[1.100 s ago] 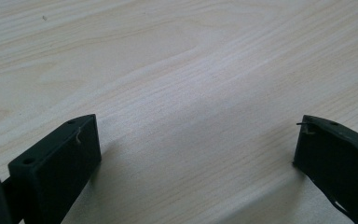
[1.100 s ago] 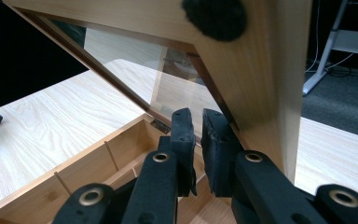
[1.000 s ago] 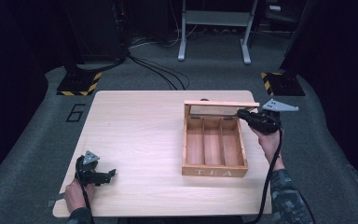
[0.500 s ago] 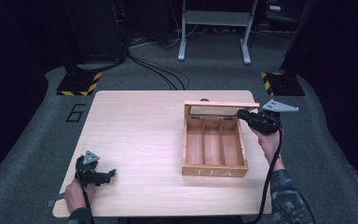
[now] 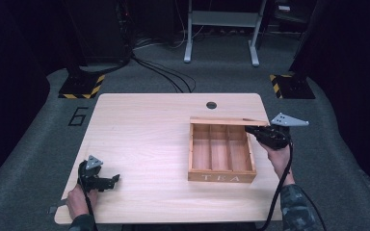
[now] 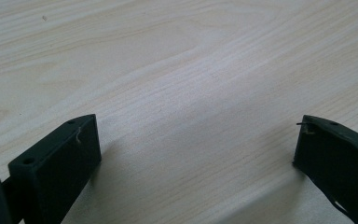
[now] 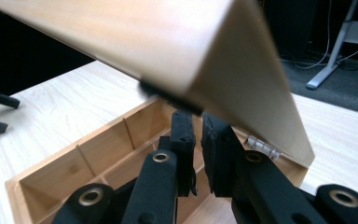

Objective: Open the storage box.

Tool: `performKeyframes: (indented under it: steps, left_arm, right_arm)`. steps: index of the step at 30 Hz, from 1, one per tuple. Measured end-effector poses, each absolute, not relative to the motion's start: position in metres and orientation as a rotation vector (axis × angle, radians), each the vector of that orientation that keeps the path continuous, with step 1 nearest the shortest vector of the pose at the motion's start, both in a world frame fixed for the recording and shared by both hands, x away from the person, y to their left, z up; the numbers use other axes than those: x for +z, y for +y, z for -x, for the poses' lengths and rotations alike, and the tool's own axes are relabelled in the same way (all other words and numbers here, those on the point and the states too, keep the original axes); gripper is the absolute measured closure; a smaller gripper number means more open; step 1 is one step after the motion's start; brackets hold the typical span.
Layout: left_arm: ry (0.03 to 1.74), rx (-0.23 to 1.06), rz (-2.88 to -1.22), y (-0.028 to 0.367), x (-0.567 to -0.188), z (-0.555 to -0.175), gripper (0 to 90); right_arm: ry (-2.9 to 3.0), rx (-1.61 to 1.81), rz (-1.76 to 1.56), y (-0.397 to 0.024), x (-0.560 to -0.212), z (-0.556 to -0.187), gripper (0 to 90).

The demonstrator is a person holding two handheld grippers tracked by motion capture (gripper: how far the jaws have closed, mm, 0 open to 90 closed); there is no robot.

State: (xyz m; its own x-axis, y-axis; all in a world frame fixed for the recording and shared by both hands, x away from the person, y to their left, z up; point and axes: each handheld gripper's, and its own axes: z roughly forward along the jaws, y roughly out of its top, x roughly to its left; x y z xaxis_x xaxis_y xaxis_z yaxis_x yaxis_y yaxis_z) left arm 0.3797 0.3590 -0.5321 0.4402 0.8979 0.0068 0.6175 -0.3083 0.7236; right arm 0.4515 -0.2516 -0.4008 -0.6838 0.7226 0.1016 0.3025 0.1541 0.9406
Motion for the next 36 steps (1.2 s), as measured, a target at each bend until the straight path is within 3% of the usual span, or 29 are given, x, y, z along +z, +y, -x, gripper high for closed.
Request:
performKeyframes:
  steps: [36]
  left_arm:
    - [1.267, 0.551, -2.045, 0.359, -0.532, -0.380, 0.3]
  right_arm:
    - [2.209, 1.549, -1.002, -0.263, -0.464, -0.385, 82.2]
